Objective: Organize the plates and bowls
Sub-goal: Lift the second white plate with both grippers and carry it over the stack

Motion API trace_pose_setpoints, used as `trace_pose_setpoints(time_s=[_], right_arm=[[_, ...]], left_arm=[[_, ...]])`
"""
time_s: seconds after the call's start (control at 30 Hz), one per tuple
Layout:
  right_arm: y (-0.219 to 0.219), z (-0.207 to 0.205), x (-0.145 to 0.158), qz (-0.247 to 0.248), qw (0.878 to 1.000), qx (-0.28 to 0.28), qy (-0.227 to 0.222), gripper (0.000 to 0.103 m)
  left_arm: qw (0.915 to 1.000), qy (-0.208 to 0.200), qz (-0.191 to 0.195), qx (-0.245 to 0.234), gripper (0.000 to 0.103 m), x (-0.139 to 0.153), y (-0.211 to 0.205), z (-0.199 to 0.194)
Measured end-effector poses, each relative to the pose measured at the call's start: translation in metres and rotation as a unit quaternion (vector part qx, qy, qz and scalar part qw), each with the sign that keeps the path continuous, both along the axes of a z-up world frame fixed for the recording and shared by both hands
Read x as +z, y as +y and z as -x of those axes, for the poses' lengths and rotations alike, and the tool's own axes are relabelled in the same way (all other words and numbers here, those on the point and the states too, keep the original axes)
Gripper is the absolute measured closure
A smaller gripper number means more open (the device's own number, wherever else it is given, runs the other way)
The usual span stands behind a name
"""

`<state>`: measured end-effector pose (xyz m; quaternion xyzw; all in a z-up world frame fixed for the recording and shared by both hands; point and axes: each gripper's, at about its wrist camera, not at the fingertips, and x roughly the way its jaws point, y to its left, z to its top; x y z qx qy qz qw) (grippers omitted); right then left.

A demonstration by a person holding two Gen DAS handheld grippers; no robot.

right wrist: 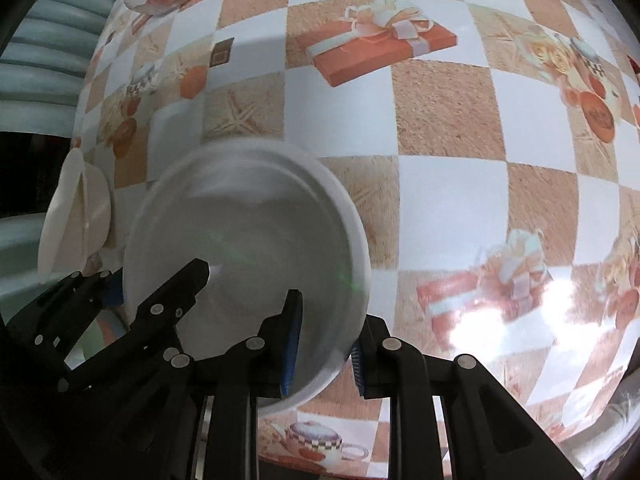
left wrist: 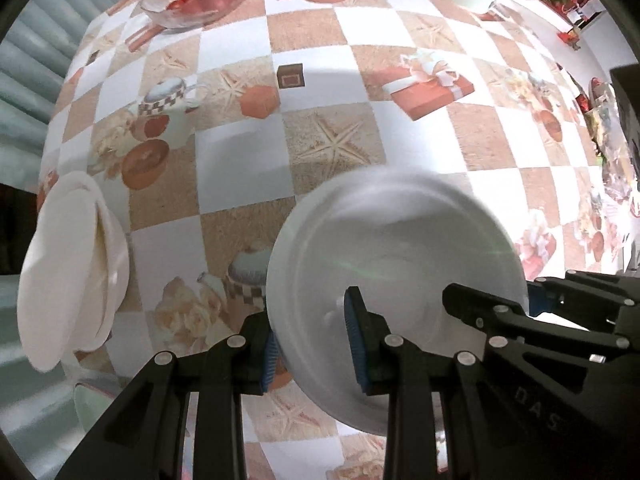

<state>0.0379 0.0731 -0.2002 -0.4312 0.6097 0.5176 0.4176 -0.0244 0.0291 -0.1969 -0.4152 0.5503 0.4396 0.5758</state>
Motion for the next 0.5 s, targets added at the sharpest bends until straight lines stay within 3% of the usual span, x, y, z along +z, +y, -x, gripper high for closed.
trace_pose_setpoints(time_s=[0.17, 0.5], right_arm=[[-0.004, -0.004, 0.020, -0.012, 1.000, 0.002, -0.001, 0.078], [-0.022, -0.011, 0.074, -0.045, 0.999, 0.011, 0.003, 0.078]], left_arm=[[0.9999, -0.003, -0.012, 0.004, 0.070, 0.015, -0.003, 0.013], [0.9983, -0.011, -0.049, 0.028, 0.070, 0.081, 0.003, 0.048]])
